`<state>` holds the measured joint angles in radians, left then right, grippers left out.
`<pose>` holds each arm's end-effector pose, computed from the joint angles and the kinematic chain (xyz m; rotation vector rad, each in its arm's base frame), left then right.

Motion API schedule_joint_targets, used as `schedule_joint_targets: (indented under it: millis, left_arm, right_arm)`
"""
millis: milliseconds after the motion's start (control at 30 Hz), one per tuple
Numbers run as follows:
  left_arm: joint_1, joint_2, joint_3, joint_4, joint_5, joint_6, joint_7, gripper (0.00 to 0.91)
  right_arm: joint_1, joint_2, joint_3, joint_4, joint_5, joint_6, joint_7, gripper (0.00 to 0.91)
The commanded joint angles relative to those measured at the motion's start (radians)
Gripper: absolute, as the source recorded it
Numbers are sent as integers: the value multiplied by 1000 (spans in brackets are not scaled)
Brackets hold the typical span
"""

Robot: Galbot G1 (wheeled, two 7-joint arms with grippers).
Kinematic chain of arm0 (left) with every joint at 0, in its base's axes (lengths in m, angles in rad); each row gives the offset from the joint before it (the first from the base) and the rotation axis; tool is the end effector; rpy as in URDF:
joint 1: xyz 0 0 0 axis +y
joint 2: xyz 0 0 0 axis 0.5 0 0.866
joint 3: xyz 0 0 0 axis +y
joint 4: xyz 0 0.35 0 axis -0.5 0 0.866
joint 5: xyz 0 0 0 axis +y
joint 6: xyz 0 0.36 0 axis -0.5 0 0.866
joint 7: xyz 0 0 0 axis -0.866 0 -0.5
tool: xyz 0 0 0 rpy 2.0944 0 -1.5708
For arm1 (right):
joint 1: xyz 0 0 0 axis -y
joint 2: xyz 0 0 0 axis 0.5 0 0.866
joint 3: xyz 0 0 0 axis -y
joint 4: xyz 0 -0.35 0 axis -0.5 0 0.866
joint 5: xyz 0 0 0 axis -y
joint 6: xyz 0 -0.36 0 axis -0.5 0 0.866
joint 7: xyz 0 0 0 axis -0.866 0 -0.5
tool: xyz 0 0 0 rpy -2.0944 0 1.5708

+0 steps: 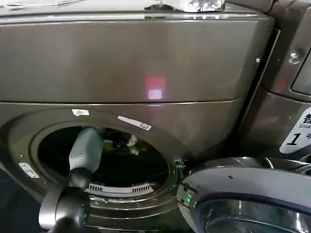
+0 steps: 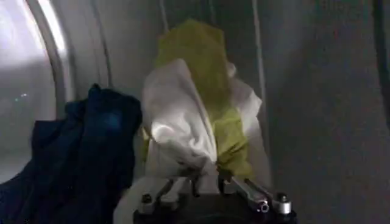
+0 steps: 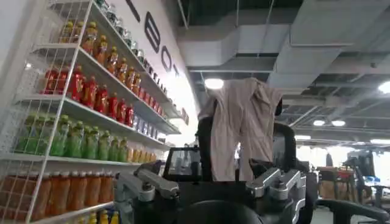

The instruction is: Grasp the clothes from the dryer.

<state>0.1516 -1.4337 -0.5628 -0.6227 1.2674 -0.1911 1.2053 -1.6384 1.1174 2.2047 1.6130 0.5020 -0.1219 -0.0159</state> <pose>0.6270 0.0960 -0.2333 -1.2120 -1.6708 -1.3406 -0.1134 -0.4680 -0.0978 1.8674 2.2309 -0.4515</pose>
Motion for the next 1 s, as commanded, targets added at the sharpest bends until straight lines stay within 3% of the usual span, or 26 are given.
schedule_joint_targets:
  millis: [33, 67, 200, 367, 400, 433, 467, 667, 767, 1000]
  left_arm:
    - [48, -13, 0, -156, -382, 105, -280, 0]
    - [65, -21, 6, -202, -486, 139, -431, 0]
    - [116, -84, -17, -323, -627, 283, -728, 0]
    - [203, -115, -9, -477, -823, 386, -921, 0]
    - [217, -117, -4, -498, -848, 397, -950, 0]
    - [228, -123, -2, -514, -914, 397, -1005, 0]
    - [235, -127, 2, -529, -973, 404, -1046, 0]
    - [284, -150, 9, -593, -1164, 402, -1182, 0]
    - [289, -156, 15, -592, -1157, 368, -1196, 0]
    - [282, -168, 16, -591, -1174, 398, -1194, 0]
  right_arm:
    - [-10, 15, -6, 28, -25, -75, -10, 907]
    - [-9, 18, -9, 32, -24, -78, -14, 907]
    - [4, 22, -26, 45, -22, -73, -6, 907]
    - [15, 19, -8, 80, 31, -125, -6, 907]
    - [16, 16, -14, 73, 42, -99, 6, 907]
    - [14, 14, -29, 58, 39, -3, 7, 907]
    - [13, 16, -40, 48, 22, 35, -1, 907]
    - [21, 14, -36, 53, 7, 25, 2, 907]
    - [19, 14, -35, 53, 9, 25, 3, 907]
    - [12, 12, -23, 47, 9, 28, 1, 907]
